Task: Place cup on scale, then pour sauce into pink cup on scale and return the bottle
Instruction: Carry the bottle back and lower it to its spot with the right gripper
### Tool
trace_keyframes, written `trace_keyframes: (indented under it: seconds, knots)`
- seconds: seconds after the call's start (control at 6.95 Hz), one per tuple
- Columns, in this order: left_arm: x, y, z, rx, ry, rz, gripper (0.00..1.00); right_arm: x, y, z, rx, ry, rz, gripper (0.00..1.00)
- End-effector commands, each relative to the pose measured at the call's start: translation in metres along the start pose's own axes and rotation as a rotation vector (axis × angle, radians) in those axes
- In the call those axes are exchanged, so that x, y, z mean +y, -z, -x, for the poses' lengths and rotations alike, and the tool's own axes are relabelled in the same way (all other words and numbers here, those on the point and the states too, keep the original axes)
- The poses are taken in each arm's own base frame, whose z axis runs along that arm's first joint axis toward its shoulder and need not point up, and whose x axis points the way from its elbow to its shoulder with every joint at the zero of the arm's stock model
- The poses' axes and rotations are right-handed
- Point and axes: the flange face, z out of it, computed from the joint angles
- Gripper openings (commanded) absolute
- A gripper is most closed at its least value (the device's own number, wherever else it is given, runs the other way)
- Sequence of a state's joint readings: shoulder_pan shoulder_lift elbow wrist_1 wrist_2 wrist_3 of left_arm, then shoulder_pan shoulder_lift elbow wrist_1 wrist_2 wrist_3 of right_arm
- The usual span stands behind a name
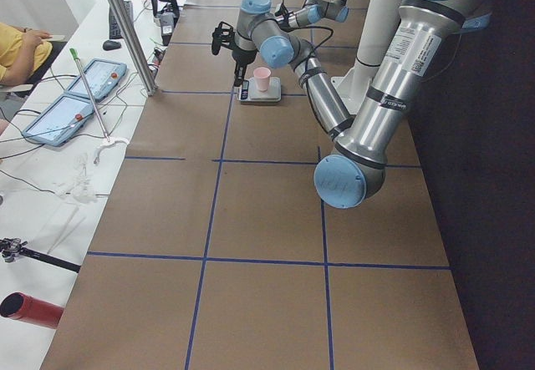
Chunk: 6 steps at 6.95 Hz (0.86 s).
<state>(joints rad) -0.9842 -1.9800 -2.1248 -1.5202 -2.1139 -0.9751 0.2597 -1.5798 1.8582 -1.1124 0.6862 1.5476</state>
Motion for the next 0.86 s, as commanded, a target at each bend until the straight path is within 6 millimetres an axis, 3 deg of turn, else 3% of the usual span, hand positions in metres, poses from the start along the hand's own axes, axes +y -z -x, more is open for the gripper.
trace_keyframes:
  seconds: [0.0,0.43,0.72]
  knots:
    - [0.001,0.000,-0.001,0.002,-0.001,0.001,0.43,-0.004,0.028,0.003,-0.046,-0.010,0.027,1.00]
    - [0.000,0.000,0.000,0.000,0.000,0.001,0.43,0.026,0.045,-0.041,-0.040,0.087,0.084,1.00]
    - [0.000,-0.001,0.000,-0.001,0.001,0.001,0.43,0.025,0.050,-0.090,-0.050,0.086,0.162,1.00]
